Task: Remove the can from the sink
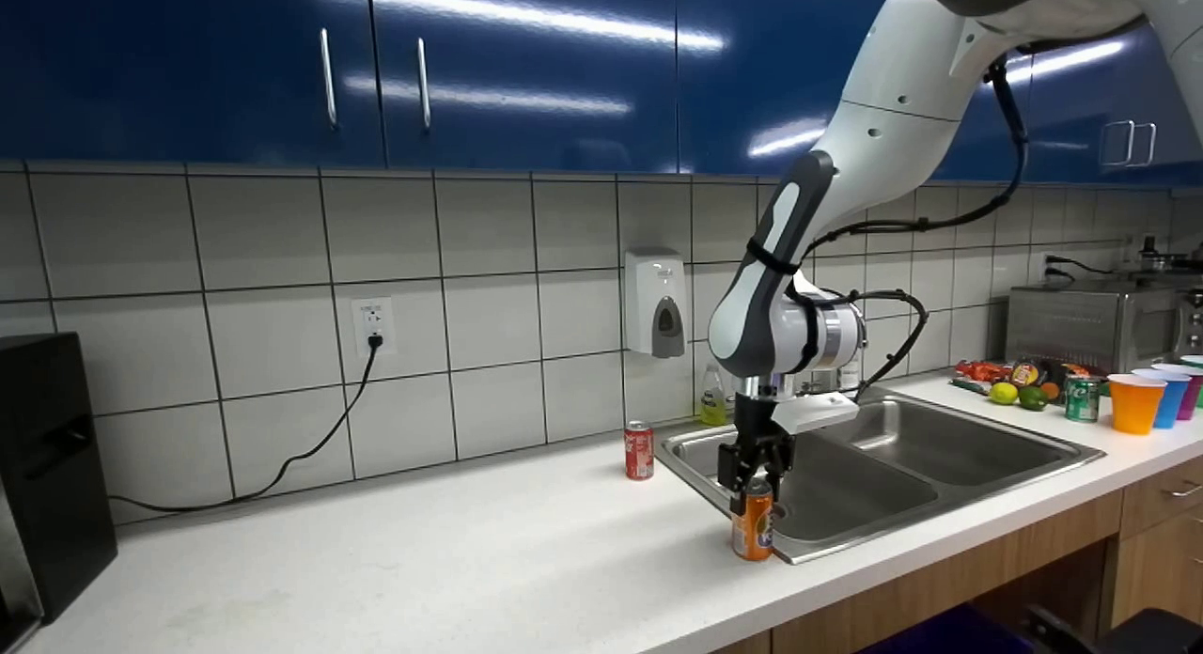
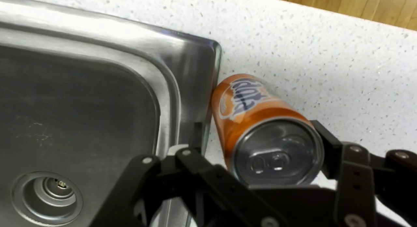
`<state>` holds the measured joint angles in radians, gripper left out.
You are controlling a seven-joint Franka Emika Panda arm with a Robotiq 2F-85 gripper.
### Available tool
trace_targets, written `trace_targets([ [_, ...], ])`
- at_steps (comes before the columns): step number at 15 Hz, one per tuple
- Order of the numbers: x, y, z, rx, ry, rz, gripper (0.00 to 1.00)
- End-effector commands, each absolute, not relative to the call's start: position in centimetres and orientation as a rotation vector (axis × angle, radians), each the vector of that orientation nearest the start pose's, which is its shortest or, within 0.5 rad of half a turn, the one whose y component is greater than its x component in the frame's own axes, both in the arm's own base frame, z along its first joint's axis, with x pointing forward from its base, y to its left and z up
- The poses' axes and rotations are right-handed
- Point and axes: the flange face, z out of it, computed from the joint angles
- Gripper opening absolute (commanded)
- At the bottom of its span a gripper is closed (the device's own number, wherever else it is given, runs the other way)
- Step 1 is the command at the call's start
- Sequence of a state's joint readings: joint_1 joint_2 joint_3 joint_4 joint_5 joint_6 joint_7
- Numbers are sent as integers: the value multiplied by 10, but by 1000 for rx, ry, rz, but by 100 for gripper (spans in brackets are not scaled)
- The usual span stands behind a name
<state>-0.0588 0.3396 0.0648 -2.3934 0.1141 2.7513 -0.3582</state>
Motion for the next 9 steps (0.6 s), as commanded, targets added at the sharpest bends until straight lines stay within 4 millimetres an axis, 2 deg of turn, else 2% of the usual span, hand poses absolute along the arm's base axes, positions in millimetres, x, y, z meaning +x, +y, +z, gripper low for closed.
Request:
trace_targets([
  [1, 502, -2, 171, -3054, -428, -50, 100],
  [4, 501, -5, 170, -3052, -424, -41, 100],
  [9, 502, -6, 181, -3050, -425, -58, 100],
])
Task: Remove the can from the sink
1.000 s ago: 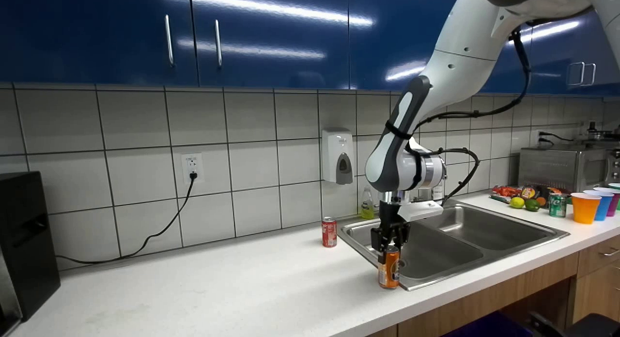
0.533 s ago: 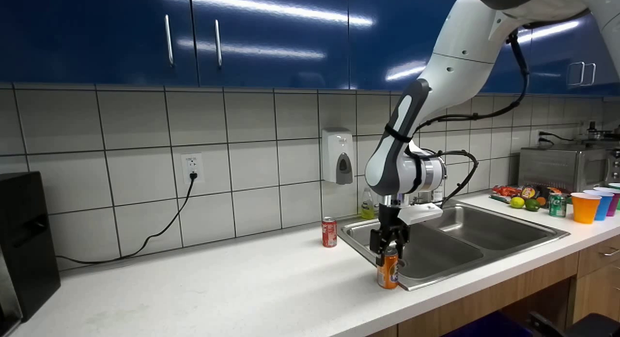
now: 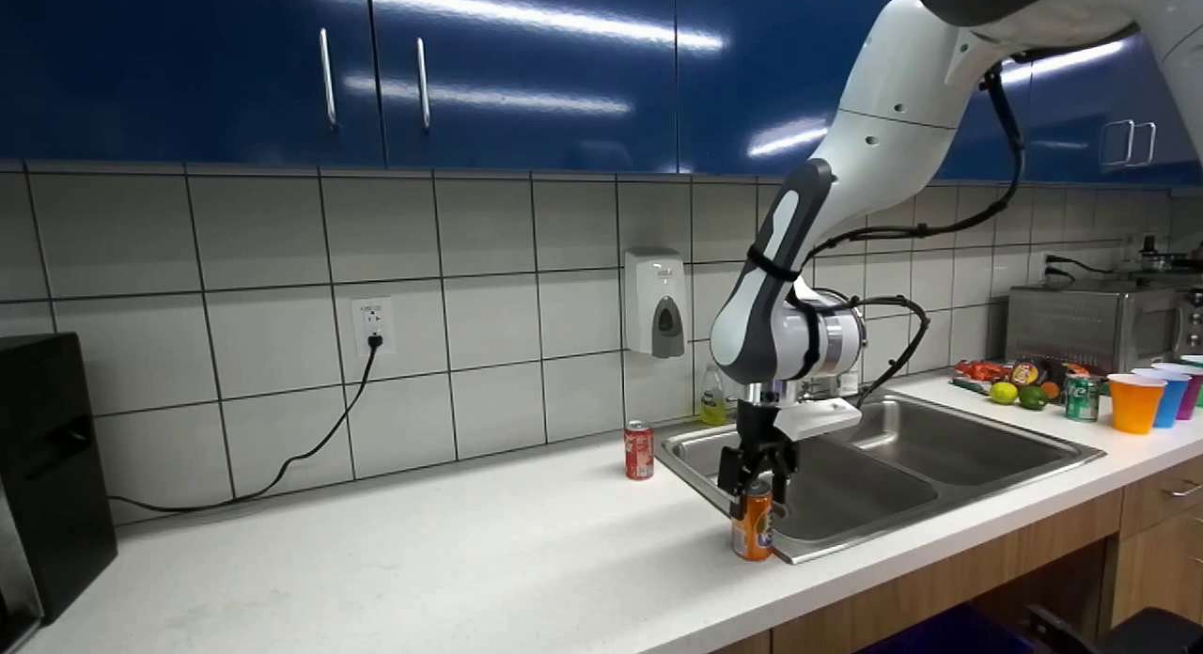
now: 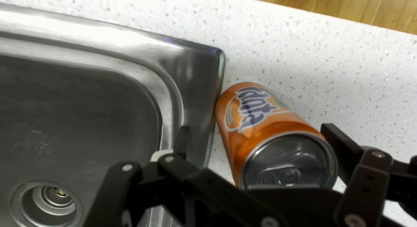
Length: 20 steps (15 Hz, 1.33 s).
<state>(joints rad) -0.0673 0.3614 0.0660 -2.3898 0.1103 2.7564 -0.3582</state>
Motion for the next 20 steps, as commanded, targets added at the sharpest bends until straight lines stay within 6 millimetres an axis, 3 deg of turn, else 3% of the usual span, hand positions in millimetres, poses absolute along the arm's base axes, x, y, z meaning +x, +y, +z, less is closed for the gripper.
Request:
trace_targets([
  [1, 503, -6, 183, -3049, -427, -60, 100],
  [7, 504, -2, 194, -3047, -436, -85, 100],
  [8, 506, -1, 183, -3056, -392, -68, 100],
  [12, 505, 0, 183, -3057, -381, -72, 100],
  [20, 505, 9, 202, -3053, -418, -105, 100],
])
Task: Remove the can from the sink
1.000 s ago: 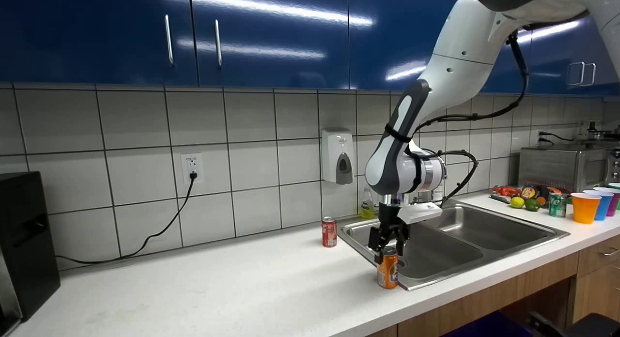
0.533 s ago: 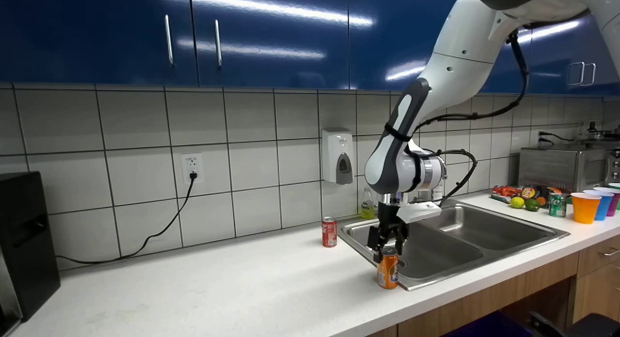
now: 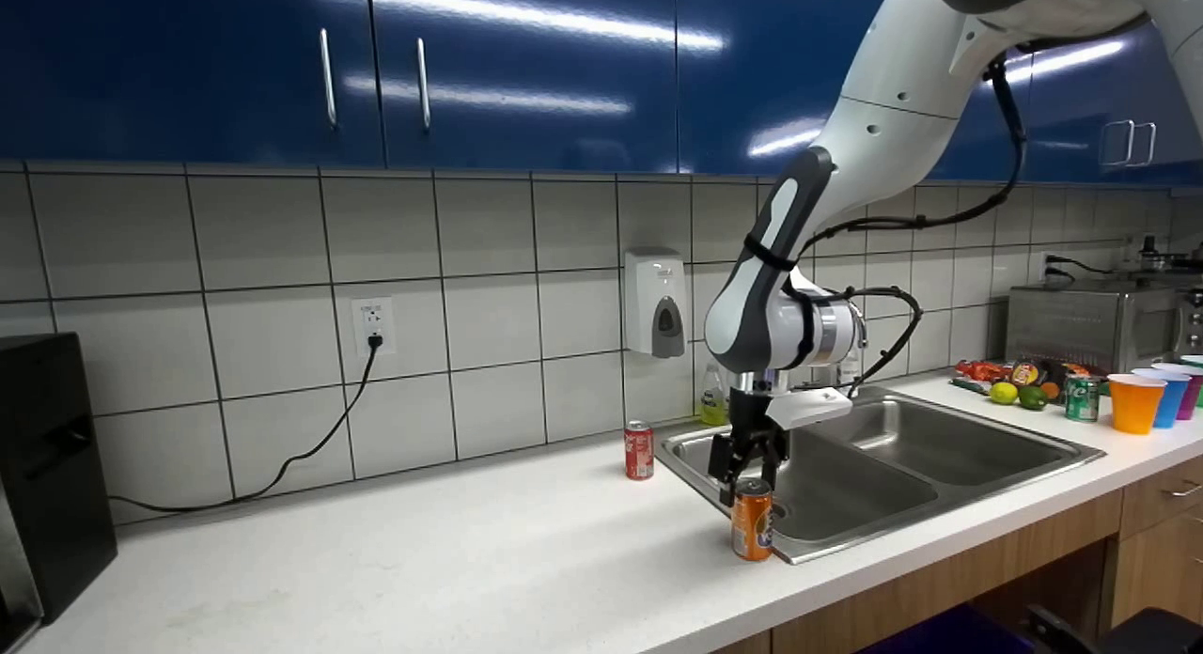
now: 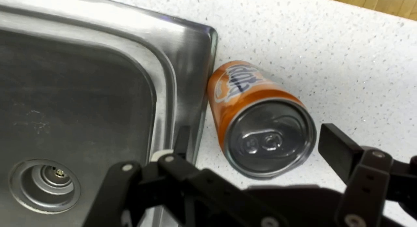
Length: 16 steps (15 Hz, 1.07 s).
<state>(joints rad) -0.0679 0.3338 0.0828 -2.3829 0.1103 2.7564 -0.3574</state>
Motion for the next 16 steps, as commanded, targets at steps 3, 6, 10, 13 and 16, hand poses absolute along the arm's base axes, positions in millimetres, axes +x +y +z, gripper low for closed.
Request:
trace_targets([
  [3, 506, 11, 211, -3054, -422, -126, 100],
  [6, 507, 13, 224, -3056, -424, -152, 100],
  [10, 507, 14, 242, -3058, -432, -180, 100],
  [13, 503, 13, 255, -3061, -432, -187, 100],
  [16, 496, 9, 273, -3062, -423, -169, 100],
])
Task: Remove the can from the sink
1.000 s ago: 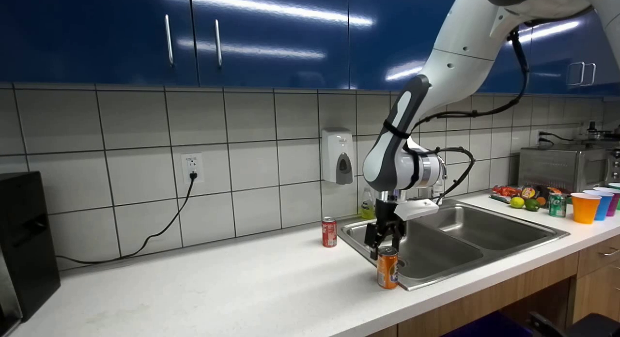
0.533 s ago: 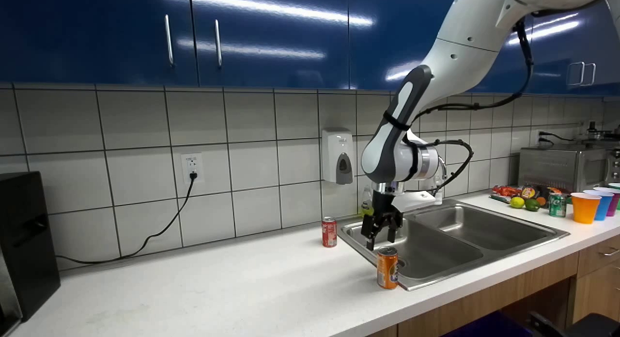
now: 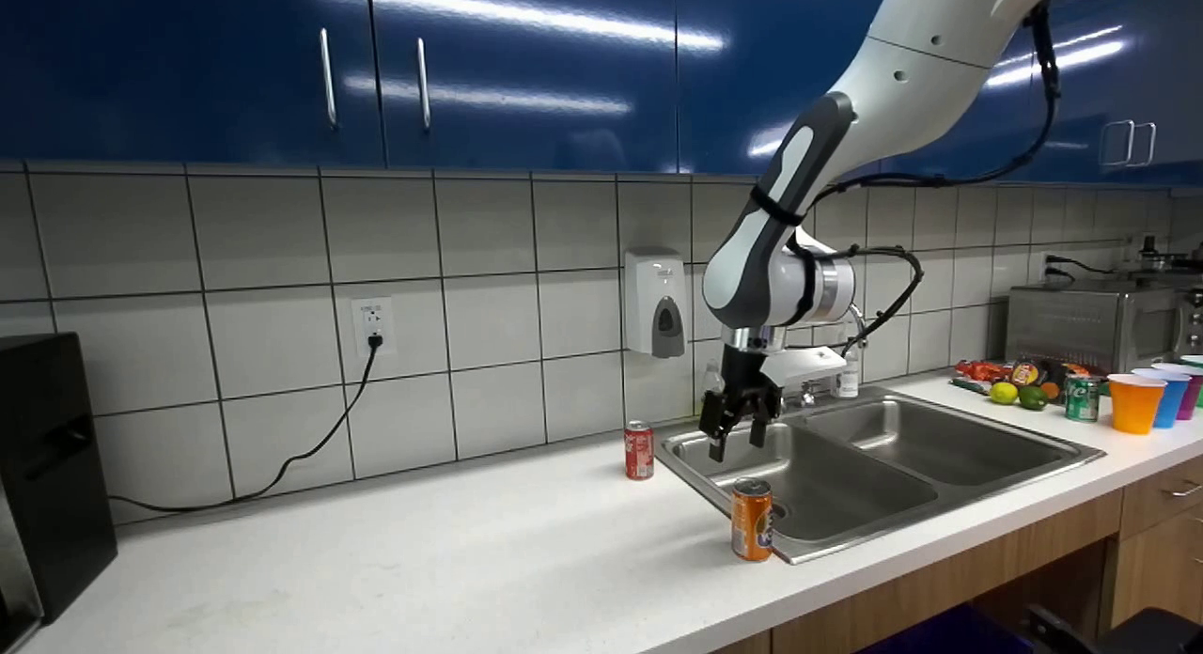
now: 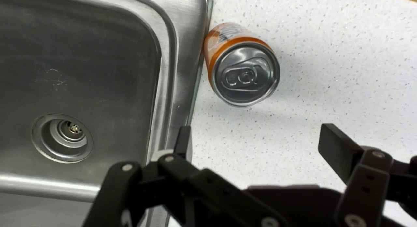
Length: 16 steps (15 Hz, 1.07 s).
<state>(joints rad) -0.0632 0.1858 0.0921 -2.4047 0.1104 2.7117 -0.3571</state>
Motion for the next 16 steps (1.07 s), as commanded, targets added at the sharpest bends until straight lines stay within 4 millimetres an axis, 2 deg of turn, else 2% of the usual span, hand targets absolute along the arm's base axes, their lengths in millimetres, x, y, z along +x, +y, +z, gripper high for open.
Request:
trace_targets([
  [1, 494, 8, 278, -3062, -420, -157, 100],
  [10, 454, -20, 333, -3075, -363, -61, 100],
  [11, 471, -18, 316, -3059, -362, -70, 100],
  [13, 464, -21, 326, -3062, -357, -78, 100],
  [16, 460, -21, 328, -3062, -358, -77, 100],
])
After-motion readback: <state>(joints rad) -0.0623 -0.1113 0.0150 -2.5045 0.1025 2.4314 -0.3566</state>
